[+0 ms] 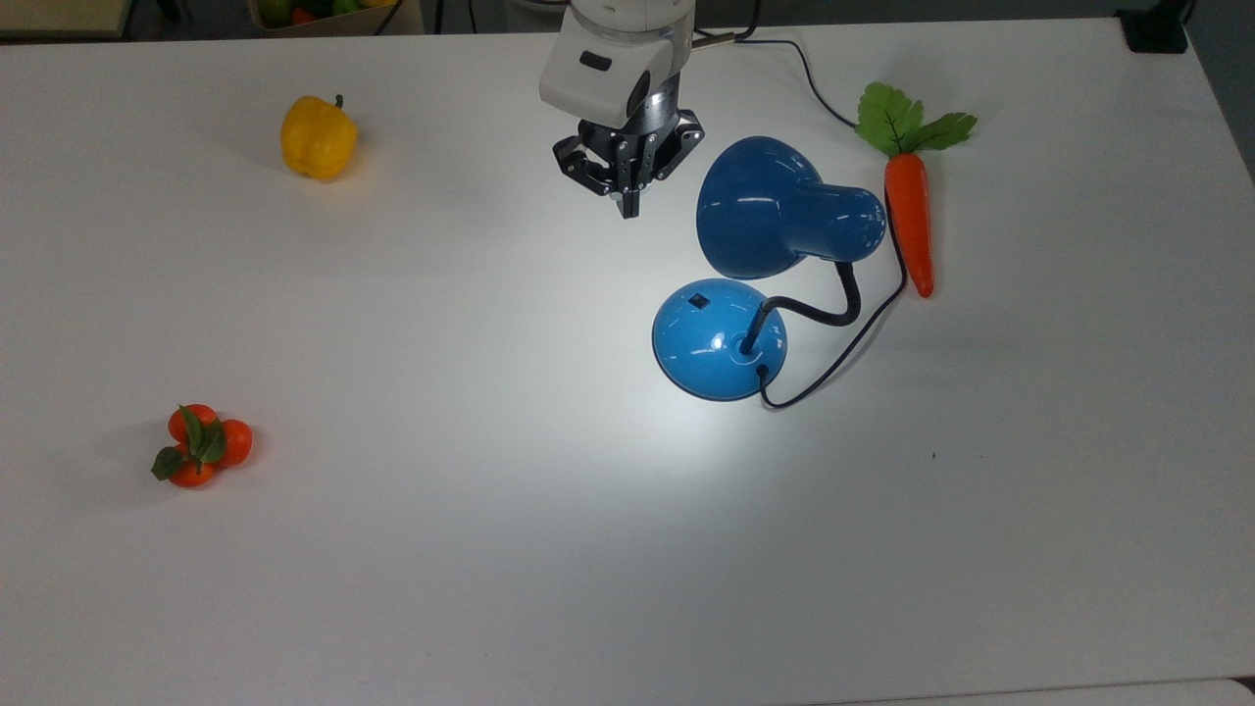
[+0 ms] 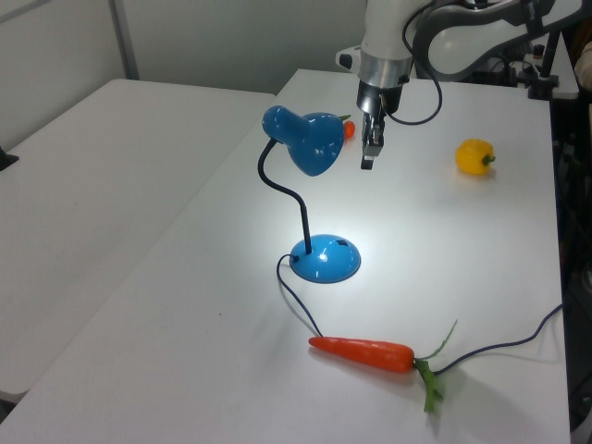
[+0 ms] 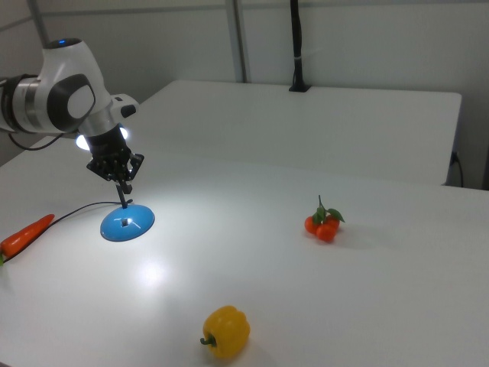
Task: Turn off lamp
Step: 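Move the gripper down toward the switch on the blue lamp base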
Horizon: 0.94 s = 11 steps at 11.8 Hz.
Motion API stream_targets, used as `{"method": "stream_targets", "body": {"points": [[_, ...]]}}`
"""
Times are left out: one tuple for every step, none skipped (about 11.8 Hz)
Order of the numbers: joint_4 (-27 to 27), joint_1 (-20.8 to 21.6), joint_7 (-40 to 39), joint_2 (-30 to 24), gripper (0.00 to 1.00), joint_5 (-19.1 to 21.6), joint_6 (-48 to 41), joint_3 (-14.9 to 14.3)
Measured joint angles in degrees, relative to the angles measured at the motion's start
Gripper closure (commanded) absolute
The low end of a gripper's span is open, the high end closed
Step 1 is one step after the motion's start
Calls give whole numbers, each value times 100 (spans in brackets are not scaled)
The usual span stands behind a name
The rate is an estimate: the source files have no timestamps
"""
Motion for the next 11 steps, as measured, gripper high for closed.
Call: {"method": "stream_targets", "body": {"points": [[-148, 0, -44, 5, 100, 0, 196, 30], [-313, 0, -70, 22, 100, 0, 442, 78], [-431, 1, -73, 43, 100, 0, 640, 116], [-550, 1, -75, 77, 100, 0, 854, 158], [-653, 1, -75, 127, 100, 0, 1040, 200], [-728, 1, -75, 182, 100, 0, 1195, 230], [-773, 2, -78, 243, 100, 0, 1311, 251], [-792, 2, -118, 348, 100, 0, 1443, 275], [-795, 2, -168, 452, 100, 0, 1586, 307], [-796, 2, -184, 541, 100, 0, 1710, 339], [-797, 2, -190, 626, 100, 0, 1824, 374]]}}
